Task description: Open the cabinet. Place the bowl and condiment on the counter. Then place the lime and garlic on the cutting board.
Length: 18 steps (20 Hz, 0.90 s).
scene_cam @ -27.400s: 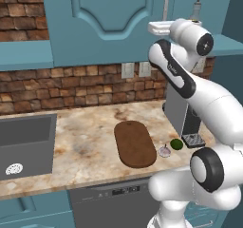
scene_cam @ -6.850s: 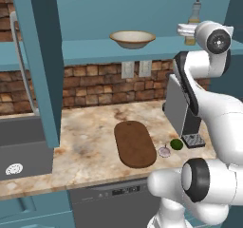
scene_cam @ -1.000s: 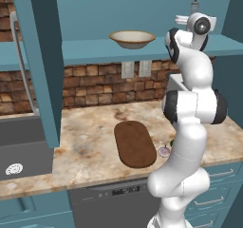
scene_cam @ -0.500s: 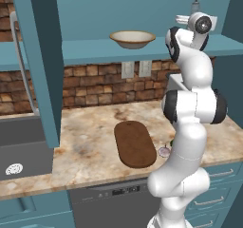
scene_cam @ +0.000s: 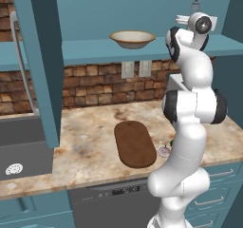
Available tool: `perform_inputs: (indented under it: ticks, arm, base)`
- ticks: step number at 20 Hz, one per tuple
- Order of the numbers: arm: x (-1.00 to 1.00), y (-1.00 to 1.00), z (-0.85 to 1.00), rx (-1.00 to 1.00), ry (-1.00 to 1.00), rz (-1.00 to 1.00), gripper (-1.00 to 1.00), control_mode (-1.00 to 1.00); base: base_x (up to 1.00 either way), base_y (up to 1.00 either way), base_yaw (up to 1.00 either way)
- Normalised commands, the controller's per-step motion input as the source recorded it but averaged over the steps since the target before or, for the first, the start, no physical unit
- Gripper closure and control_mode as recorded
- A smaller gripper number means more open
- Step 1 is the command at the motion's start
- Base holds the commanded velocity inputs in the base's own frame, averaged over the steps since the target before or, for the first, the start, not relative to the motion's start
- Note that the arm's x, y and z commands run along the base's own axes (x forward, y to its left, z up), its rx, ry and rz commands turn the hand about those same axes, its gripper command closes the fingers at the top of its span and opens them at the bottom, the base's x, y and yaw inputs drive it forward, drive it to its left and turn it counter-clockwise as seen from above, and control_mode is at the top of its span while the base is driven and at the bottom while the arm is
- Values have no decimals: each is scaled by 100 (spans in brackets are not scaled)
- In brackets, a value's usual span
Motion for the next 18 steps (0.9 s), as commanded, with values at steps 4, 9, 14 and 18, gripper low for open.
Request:
perform_inputs:
  ticks: [4, 9, 14, 18]
  arm:
    - [-27, 2, 0, 0, 0, 0, 100, -100]
    - [-40, 1, 0, 0, 0, 0, 100, -100]
    - [-48, 2, 0, 0, -2, 0, 100, -100]
    - [-59, 0, 0, 0, -6, 0, 100, -100]
  base:
    - [0, 0, 0]
    - [0, 0, 0]
    - [0, 0, 0]
    - [0, 0, 0]
